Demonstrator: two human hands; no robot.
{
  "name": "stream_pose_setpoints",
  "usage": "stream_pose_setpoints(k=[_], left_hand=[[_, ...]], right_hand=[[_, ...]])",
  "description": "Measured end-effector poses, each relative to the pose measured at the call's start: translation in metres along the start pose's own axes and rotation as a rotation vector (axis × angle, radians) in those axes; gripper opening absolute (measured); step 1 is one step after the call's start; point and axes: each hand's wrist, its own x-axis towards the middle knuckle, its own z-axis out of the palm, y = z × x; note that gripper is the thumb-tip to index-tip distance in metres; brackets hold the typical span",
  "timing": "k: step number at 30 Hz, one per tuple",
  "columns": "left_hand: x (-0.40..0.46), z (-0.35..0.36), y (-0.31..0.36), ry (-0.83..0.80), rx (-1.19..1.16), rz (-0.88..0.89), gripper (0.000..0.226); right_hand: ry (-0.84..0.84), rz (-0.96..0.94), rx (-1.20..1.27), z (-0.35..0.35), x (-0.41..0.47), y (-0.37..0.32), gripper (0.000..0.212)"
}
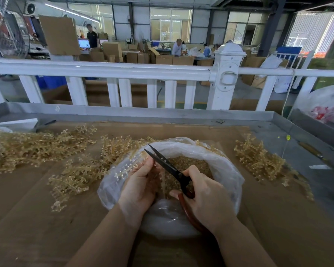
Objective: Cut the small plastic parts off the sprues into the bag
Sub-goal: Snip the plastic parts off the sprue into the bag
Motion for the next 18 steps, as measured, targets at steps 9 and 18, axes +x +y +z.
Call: stream_pose_setpoints(k=[9,18], left_hand=[[0.002,-0.0034,-0.0002,0.016,-0.001,-0.009,0.016],[0.0012,-0.0022,-0.0026,0.024,0.022,0.022,0.018]], right_hand=[[-0.013,0.023,-0.012,0.0002,-0.0006,0.0002,0.036],[-0.031,0.033,-0.017,-0.0007,0.0006,-0.001,0.034]])
